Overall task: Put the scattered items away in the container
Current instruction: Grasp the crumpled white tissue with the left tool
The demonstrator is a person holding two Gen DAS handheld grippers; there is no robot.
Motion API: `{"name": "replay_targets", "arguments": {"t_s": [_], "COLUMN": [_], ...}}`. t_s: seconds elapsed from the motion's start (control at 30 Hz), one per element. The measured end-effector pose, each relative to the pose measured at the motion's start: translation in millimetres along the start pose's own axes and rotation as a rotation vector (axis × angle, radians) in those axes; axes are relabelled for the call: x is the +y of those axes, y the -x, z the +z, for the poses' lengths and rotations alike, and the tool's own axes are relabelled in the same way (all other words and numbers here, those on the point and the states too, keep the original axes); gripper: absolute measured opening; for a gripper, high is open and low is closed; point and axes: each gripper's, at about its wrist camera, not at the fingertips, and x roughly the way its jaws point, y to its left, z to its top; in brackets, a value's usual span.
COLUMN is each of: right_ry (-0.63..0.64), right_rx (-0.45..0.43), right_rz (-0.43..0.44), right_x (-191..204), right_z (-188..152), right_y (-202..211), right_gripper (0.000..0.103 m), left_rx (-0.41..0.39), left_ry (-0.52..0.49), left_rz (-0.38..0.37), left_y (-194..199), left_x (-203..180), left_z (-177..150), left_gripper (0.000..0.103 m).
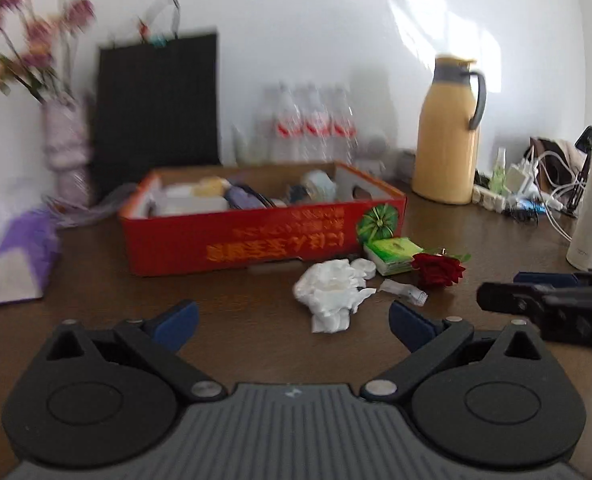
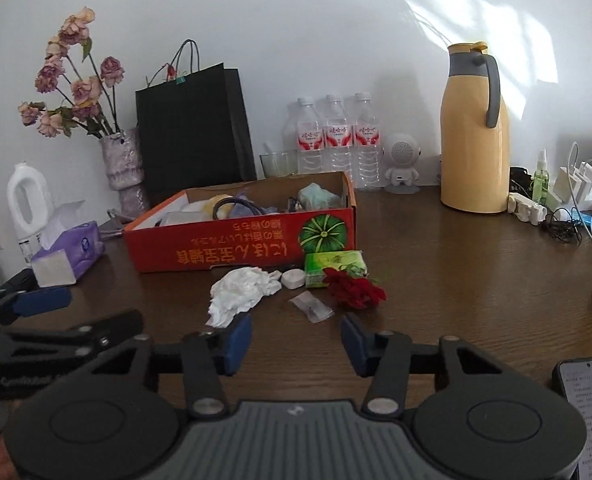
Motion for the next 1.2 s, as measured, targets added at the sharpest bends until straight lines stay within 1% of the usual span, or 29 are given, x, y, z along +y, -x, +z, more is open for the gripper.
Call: {"name": "replay_targets", "arguments": {"t_s": [0.03,0.1,0.13,0.17,0.2,0.27,0.3,0.33,0.37,0.47,0.53,0.6,0.63,0.7,0.73,0.77,0.83,0.9,0.93,0.97,1.0,1.03,1.13,1.2], "right_ry": [0.002,0.019,0.032,0.046,0.062,0.080,0.085,0.087,0.084,0.099,0.121,0.133,0.136,0.147,0.156,0.159,0.169,0.193,0.206,0.212,0.203,0.189,0.160,0.146], "right_rx": [0.012,0.040,0.050,0.057,0.068,0.087,0.097,0.112,0.129,0.161,0.184,0.195,0.200,0.216,0.215,0.218,0.227,0.219,0.213,0.212,0.214,0.217,0.204,0.183], "right_rz": [0.000,0.004,0.010,0.015,0.019,0.019,0.025,0.037,0.048,0.036,0.022,0.012,0.006,0.011,0.011,0.014,0.029,0.048,0.047,0.046,0.051,0.057,0.055,0.055], "right_x": [-2.2,-5.1,-6.2,-6.7,-6.5,-4.5,-3.4,-2.3,-1.3,4.6,8.4,9.8,10.5,13.0,15.5,17.8,24.3,31.4,34.1,35.7,35.5,34.4,32.2,32.8], "right_z": [4.3,12.3,15.1,17.3,19.1,22.8,24.7,26.4,27.7,27.6,26.1,25.0,24.3,21.9,21.1,20.8,20.0,16.4,14.8,14.3,14.6,14.6,13.0,12.2], "right_y": [-6.6,-20.1,-26.5,-32.3,-38.8,-52.8,-60.1,-68.1,-76.3,-97.8,-109.8,-117.4,-120.2,-124.3,-124.1,-123.8,-122.2,-120.4,-119.3,-118.4,-117.2,-115.3,-104.2,-93.1], "right_gripper": [0.047,0.046,0.046,0.046,0.046,0.046,0.046,0.046,0.046,0.045,0.043,0.042,0.041,0.030,0.028,0.018,0.017,0.017,0.017,0.017,0.016,0.016,0.016,0.016], "left_rx": [0.027,0.074,0.090,0.111,0.139,0.187,0.204,0.211,0.202,0.192,0.181,0.173,0.171,0.163,0.165,0.169,0.173,0.196,0.203,0.208,0.195,0.189,0.158,0.094], "left_ry": [0.002,-0.016,-0.025,-0.023,-0.018,-0.007,-0.014,-0.029,-0.043,-0.067,-0.071,-0.065,-0.060,-0.048,-0.053,-0.059,-0.054,-0.046,-0.056,-0.062,-0.062,-0.063,-0.025,-0.002], "left_rz": [-0.030,-0.016,-0.024,-0.048,-0.063,-0.057,-0.061,-0.060,-0.062,-0.047,-0.050,-0.045,-0.046,-0.041,-0.037,-0.031,-0.033,-0.029,-0.024,-0.015,-0.002,0.004,0.025,0.055], "left_y": [-20.1,-54.8,-68.3,-80.4,-91.3,-103.2,-105.7,-104.8,-99.8,-77.4,-55.9,-36.5,-28.1,-14.3,-10.3,-8.5,-11.4,-20.4,-24.6,-28.2,-28.5,-27.7,-16.9,-1.5], "left_x": [0.1,-8.0,-9.3,-9.4,-8.9,-7.4,-6.6,-5.5,-3.2,5.1,11.7,17.2,19.9,24.1,24.4,24.4,25.9,25.6,24.7,23.4,22.5,22.0,25.0,27.1], "left_z": [8.0,16.3,18.8,19.7,20.9,22.2,21.4,20.6,19.7,14.8,8.3,-0.2,-4.3,-10.3,-11.6,-12.7,-14.1,-13.5,-14.2,-14.5,-15.2,-14.9,-13.8,-12.6], "left_gripper": [0.103,0.103,0.103,0.100,0.095,0.048,0.048,0.044,0.038,0.034,0.034,0.036,0.041,0.055,0.071,0.081,0.083,0.081,0.072,0.057,0.048,0.036,0.031,0.030]}}
